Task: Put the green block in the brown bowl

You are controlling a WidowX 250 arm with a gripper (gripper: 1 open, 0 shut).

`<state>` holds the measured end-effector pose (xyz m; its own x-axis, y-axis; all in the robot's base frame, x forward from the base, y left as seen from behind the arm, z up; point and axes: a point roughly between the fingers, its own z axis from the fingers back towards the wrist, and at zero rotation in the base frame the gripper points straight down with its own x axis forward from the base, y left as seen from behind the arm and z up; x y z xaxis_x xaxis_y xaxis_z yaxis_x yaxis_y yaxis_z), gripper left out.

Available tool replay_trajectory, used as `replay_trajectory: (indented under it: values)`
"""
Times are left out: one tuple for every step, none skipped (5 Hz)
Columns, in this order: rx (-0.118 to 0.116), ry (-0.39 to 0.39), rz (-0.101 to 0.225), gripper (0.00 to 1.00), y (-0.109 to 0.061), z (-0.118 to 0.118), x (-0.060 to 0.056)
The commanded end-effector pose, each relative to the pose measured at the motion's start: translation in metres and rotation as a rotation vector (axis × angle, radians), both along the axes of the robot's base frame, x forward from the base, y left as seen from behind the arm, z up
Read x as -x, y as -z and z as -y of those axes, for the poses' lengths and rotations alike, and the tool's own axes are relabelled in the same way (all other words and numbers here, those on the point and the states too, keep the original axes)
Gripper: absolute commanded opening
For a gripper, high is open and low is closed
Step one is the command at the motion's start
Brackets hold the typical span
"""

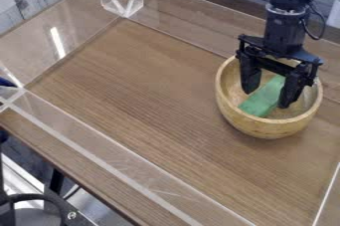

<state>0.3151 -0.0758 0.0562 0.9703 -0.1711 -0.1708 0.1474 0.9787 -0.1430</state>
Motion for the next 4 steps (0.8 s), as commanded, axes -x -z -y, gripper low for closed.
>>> replay_trajectory:
  values:
    - [0.014, -0.008, 0.111, 1.0, -0.036, -0.002, -0.011]
    - [0.013, -0.014, 0.13, 1.0, -0.046, -0.005, -0.01]
    - [0.005, -0.028, 0.17, 1.0, -0.067, -0.013, -0.008]
    - [0.006, -0.04, 0.222, 1.0, -0.096, -0.023, -0.005]
